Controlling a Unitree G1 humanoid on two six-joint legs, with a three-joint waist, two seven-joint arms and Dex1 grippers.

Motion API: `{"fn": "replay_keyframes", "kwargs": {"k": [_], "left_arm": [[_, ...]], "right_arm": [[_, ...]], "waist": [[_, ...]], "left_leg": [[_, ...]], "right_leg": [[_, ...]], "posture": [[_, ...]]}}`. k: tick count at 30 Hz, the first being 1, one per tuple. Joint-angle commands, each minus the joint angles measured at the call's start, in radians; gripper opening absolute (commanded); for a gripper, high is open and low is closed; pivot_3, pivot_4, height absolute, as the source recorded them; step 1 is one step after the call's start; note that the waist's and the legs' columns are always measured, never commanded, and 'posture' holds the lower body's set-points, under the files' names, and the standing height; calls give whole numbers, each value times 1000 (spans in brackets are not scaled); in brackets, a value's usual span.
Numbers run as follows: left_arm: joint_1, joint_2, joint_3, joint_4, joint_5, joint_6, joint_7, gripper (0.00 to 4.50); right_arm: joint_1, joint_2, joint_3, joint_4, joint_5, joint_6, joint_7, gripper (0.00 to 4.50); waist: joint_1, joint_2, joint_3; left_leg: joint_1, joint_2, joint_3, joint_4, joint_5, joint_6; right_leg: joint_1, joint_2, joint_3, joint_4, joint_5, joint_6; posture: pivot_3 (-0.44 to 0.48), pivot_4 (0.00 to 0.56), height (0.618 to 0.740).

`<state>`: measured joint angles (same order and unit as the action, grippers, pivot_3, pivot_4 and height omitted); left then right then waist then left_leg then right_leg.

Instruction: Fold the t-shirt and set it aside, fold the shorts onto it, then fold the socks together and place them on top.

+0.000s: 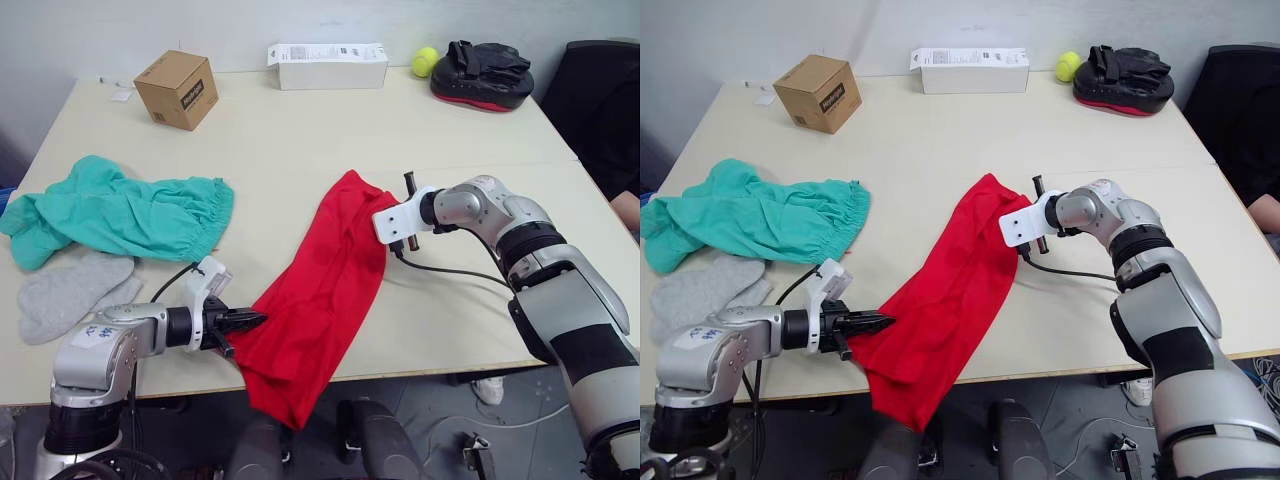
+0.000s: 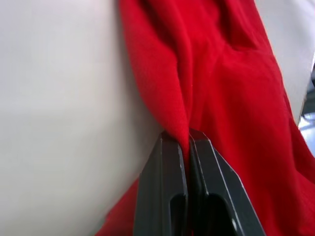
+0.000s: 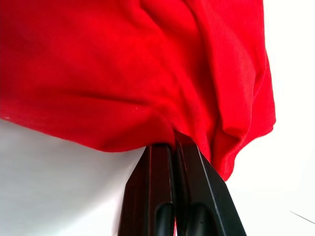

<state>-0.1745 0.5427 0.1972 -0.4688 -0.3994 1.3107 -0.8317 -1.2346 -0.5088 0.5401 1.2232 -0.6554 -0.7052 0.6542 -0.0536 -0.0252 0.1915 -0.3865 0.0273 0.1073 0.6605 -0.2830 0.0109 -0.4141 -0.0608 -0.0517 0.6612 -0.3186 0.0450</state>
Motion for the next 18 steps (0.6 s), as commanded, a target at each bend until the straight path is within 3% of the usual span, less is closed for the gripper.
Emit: {"fn": "replay_keyframes", "kwargs": {"k": [1,3,6,11,15,17,18], "left_arm": [[33,-17,11,-42,-41,18,51,0],[23,-18,28,-34,-64,28,66,493],[-9,34,45,-3,-110,28,42,1280],[-93,195,31,116,-169,-10,-56,2917],[-262,308,-69,313,-179,-69,-176,4231],[-379,333,-146,442,-160,-97,-234,4500],[-455,332,-195,520,-139,-117,-261,4500]], "right_arm": [[-25,-18,-6,-1,3,-25,-12,26],[-23,-32,-14,-6,12,-38,2,0],[-6,-73,-29,-27,32,-68,25,674],[50,-162,-49,-106,78,-137,54,2383],[151,-248,-102,-262,185,-177,145,3835],[220,-291,-128,-371,265,-177,216,4467],[269,-315,-143,-448,320,-161,254,4467]], "waist": [[0,0,0],[1,0,0],[2,0,0],[1,0,0],[2,0,0],[6,0,0],[11,0,0]], "left_leg": [[0,0,0,0,0,0],[0,0,0,0,0,0],[0,0,0,0,0,0],[0,0,-1,0,0,-1],[0,0,-1,-1,0,-1],[0,0,-1,-1,0,-1],[0,0,-1,-1,0,-1]], "right_leg": [[0,0,0,0,0,0],[0,0,0,0,0,0],[0,0,0,0,0,0],[0,0,-1,-1,0,0],[0,0,-1,-1,0,-1],[1,0,-2,-1,0,-1],[1,0,-2,-2,0,-1]], "posture": [[0,150,740],[0,150,740],[0,150,740],[0,150,740],[0,150,740],[0,150,740],[0,150,740]]}}
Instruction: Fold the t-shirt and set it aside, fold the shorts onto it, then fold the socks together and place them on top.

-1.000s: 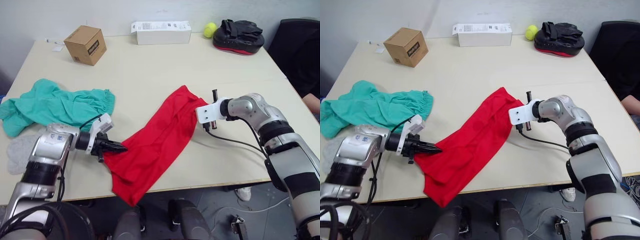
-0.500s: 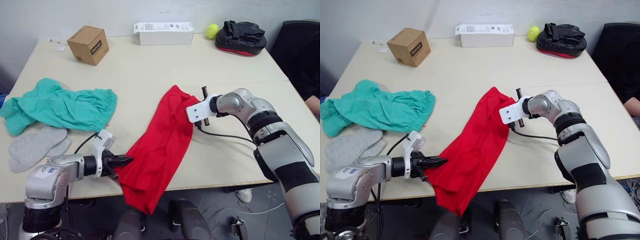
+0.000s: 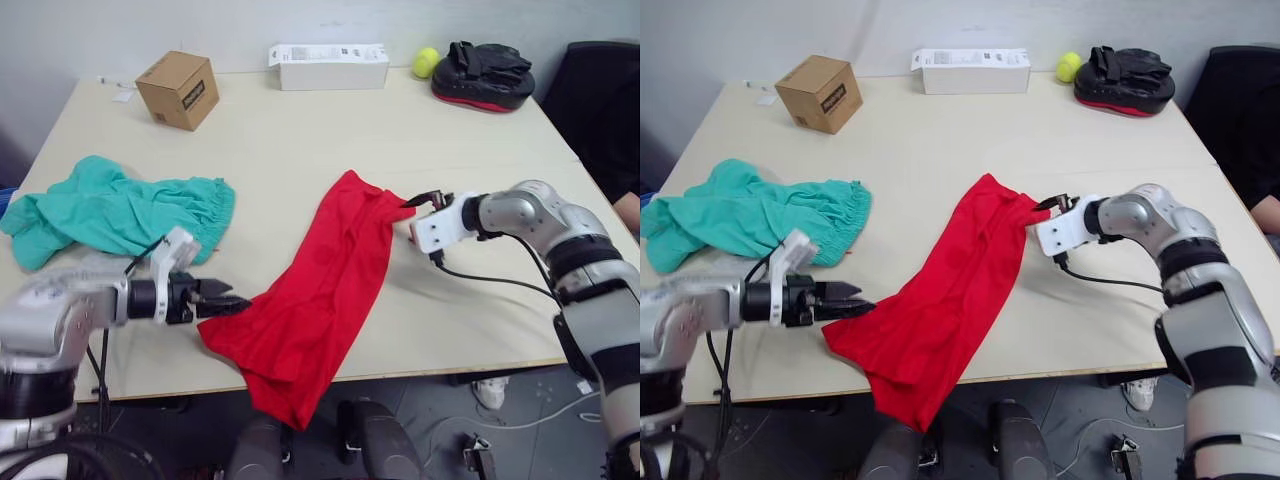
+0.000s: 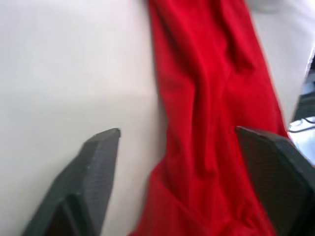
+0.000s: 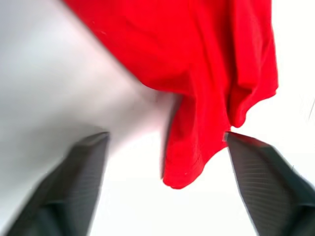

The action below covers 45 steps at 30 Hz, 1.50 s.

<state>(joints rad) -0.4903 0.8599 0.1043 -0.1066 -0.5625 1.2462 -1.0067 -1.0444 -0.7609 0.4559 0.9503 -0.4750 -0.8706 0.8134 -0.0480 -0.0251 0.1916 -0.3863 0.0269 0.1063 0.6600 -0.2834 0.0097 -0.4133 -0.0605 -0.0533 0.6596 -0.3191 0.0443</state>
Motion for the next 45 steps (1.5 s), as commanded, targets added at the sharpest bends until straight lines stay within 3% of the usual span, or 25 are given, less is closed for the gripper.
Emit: {"fn": "replay_keyframes", "kwargs": {"k": [1,5,8,14,22,25,29,32,38,43,45], "left_arm": [[-223,3,-158,248,56,-83,-111,4500],[-476,-97,-346,570,169,-196,-226,4500],[-598,-210,-419,808,263,-329,-264,4500],[-746,-401,-408,1186,380,-515,-233,4500],[-814,-523,-345,1342,460,-628,-179,4500],[-823,-543,-312,1363,476,-643,-157,3927],[-820,-550,-290,1374,505,-661,-153,2724],[-816,-552,-275,1379,517,-665,-151,1777],[-803,-556,-249,1379,533,-665,-146,0],[-796,-561,-219,1377,525,-649,-146,0],[-797,-563,-216,1376,532,-654,-144,0]], "right_arm": [[137,-88,-74,-268,203,29,133,4467],[357,-142,-120,-606,402,156,221,4467],[482,-162,-126,-784,467,218,259,4467],[611,-119,-115,-959,454,294,260,4467],[642,-22,-81,-964,362,264,223,4467],[645,6,-75,-966,370,287,217,4500],[650,29,-60,-954,334,274,204,4500],[648,34,-56,-932,314,263,196,3920],[639,18,-65,-915,329,242,210,1962],[629,2,-75,-901,356,222,236,170],[622,-1,-78,-897,363,220,245,27]], "waist": [[13,0,0],[24,0,0],[21,0,0],[19,-4,2],[33,-5,2],[37,-5,2],[41,-5,2],[41,-5,2],[43,-5,2],[43,-5,3],[43,-5,3]], "left_leg": [[0,0,0,0,0,0],[-1,0,0,1,0,0],[-1,0,1,2,0,1],[-1,1,3,3,0,1],[-1,0,2,5,0,1],[0,0,1,6,-1,2],[0,0,1,6,-1,2],[0,1,1,5,-1,1],[-1,1,1,6,0,1],[-1,0,1,5,0,2],[-1,0,1,5,0,1]], "right_leg": [[0,0,0,0,0,0],[0,1,-1,0,0,0],[0,1,0,0,0,1],[0,2,0,0,0,1],[0,0,0,1,0,2],[1,0,-1,1,1,2],[1,0,-1,1,1,2],[1,1,-1,1,1,2],[1,1,-1,2,1,2],[1,1,-1,2,1,2],[1,1,-2,2,1,2]], "posture": [[0,150,740],[0,150,740],[0,150,740],[0,150,740],[0,150,740],[0,150,740],[0,150,740],[0,150,740],[0,150,740],[0,150,740],[0,150,740]]}}
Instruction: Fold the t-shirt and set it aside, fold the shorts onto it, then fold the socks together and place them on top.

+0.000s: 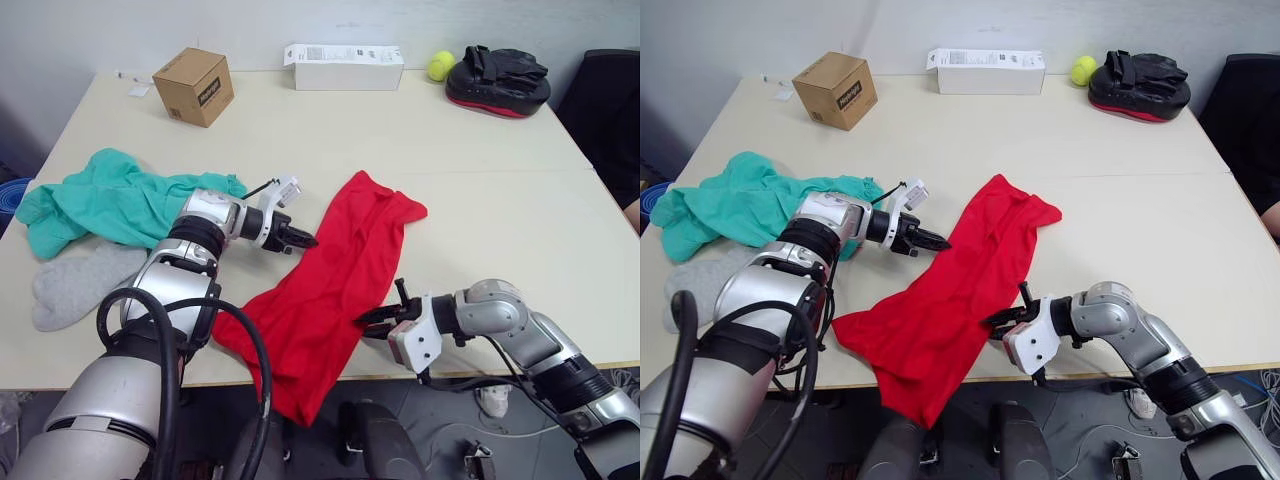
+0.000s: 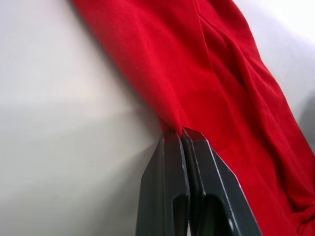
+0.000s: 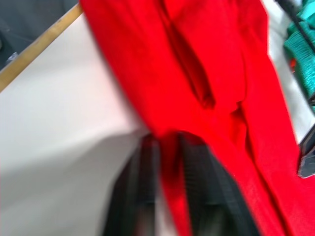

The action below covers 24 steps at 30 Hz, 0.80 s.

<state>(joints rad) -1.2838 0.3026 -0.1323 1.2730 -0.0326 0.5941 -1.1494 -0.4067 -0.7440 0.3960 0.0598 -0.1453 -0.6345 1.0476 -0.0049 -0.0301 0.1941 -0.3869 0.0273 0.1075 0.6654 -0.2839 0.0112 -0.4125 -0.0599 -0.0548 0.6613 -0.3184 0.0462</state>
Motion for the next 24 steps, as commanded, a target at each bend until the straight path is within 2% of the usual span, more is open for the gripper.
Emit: {"fn": "replay_keyframes", "kwargs": {"k": [1,10,15,19,24], "left_arm": [[-5,-5,23,-3,5,-3,3,0],[33,52,27,-22,23,16,22,0],[88,85,56,-106,3,91,63,0],[208,109,63,-365,-27,230,91,0],[463,148,101,-890,-106,505,182,0]], "right_arm": [[-17,-21,-21,-2,38,-19,16,27],[-77,-58,-37,88,86,-76,70,27],[-142,-58,-27,191,102,-162,104,27],[-196,-51,-4,298,114,-276,144,27],[-296,-26,49,473,107,-451,194,27]], "waist": [[0,0,0],[-6,0,0],[-8,0,0],[-19,0,0],[-35,0,0]], "left_leg": [[0,0,0,0,0,0],[0,0,0,0,0,0],[0,0,0,0,0,0],[1,0,0,0,0,0],[2,1,0,-2,0,-1]], "right_leg": [[0,0,0,0,0,0],[0,0,0,0,0,0],[0,0,0,0,0,0],[0,0,0,1,0,0],[0,0,2,2,0,0]], "posture": [[0,150,740],[0,150,740],[0,150,740],[0,150,740],[0,150,740]]}}
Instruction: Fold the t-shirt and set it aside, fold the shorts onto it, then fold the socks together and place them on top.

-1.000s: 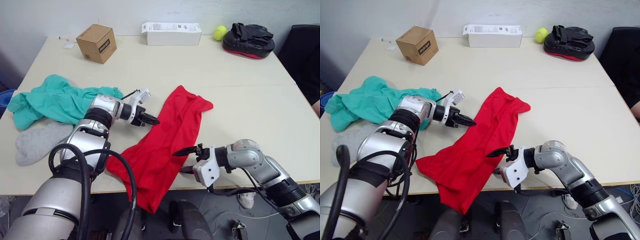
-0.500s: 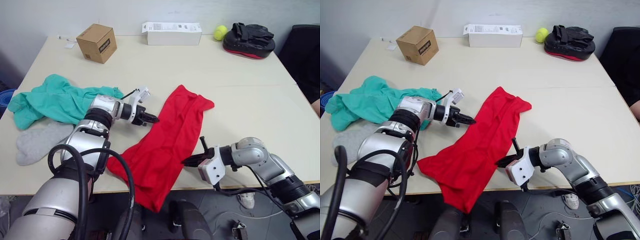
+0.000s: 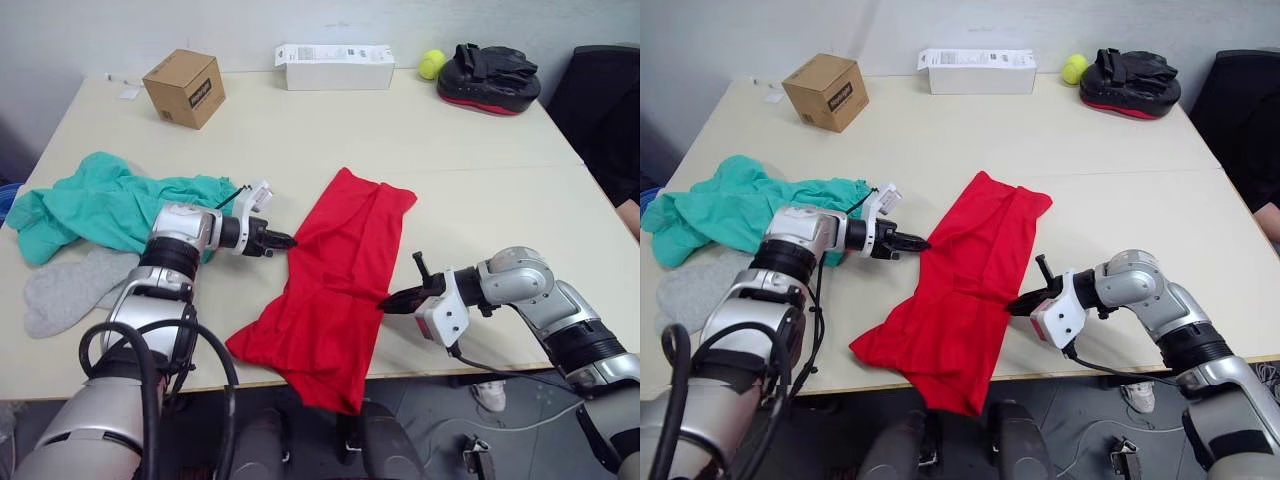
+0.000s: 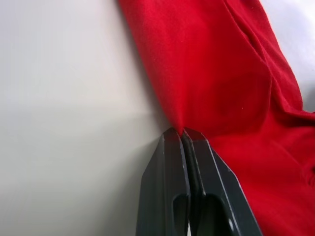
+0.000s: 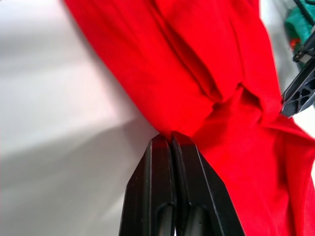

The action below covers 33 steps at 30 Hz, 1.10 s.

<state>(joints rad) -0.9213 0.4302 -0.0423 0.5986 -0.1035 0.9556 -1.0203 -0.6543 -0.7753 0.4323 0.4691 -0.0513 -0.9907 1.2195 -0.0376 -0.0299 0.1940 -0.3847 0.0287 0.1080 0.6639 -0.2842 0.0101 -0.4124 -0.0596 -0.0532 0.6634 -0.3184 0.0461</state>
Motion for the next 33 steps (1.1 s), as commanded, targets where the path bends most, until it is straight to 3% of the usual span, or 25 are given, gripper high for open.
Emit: {"fn": "replay_keyframes", "kwargs": {"k": [1,7,13,16,19,21,26,28,30,33], "left_arm": [[145,24,22,-303,-50,189,79,0],[348,34,66,-667,-116,341,205,0],[391,44,133,-736,-176,334,270,0],[379,91,147,-704,-202,298,257,581],[366,145,154,-679,-248,254,205,1500],[371,206,132,-678,-266,183,139,2180],[449,402,31,-729,-207,-283,-135,3810],[494,459,-9,-701,-139,-615,-255,4426],[505,474,-31,-652,-97,-832,-307,4500],[491,461,-63,-532,-15,-1223,-326,4500]], "right_arm": [[-66,12,23,91,23,-119,32,27],[-125,45,87,163,92,-215,81,27],[-133,79,90,209,83,-232,45,27],[-113,71,74,186,96,-178,29,0],[-83,38,57,147,117,-139,20,607],[-55,5,41,108,131,-127,13,1280],[40,-90,-3,-23,182,-99,1,3053],[113,-137,-18,-112,207,-95,-12,3720],[167,-163,-32,-181,216,-84,-28,4425],[228,-173,-56,-251,202,-66,-59,4470]], "waist": [[0,0,0],[7,0,0],[9,0,0],[8,0,0],[8,0,0],[9,0,0],[9,1,0],[10,1,0],[12,1,0],[11,1,0]], "left_leg": [[0,0,0,0,0,0],[2,0,-1,0,0,0],[3,0,-1,0,0,0],[3,0,-1,0,0,0],[3,0,-1,0,0,0],[2,0,-1,0,0,0],[2,0,-1,-1,-1,-1],[2,0,-1,-1,-2,-1],[2,0,-2,-2,-3,-1],[2,0,-2,-2,-3,-1]], "right_leg": [[0,0,0,0,0,0],[3,0,0,0,0,0],[4,0,0,-1,0,0],[3,0,0,-1,0,0],[3,0,0,-1,0,-1],[3,0,0,-1,0,-1],[3,-1,0,-3,-1,-2],[3,-1,0,-3,-2,-3],[3,-1,-1,-3,-3,-6],[3,-1,-1,-3,-3,-6]], "posture": [[0,150,740],[0,150,740],[0,150,740],[0,150,740],[0,150,740],[0,150,740],[0,150,740],[0,150,740],[0,150,740],[0,150,740]]}}
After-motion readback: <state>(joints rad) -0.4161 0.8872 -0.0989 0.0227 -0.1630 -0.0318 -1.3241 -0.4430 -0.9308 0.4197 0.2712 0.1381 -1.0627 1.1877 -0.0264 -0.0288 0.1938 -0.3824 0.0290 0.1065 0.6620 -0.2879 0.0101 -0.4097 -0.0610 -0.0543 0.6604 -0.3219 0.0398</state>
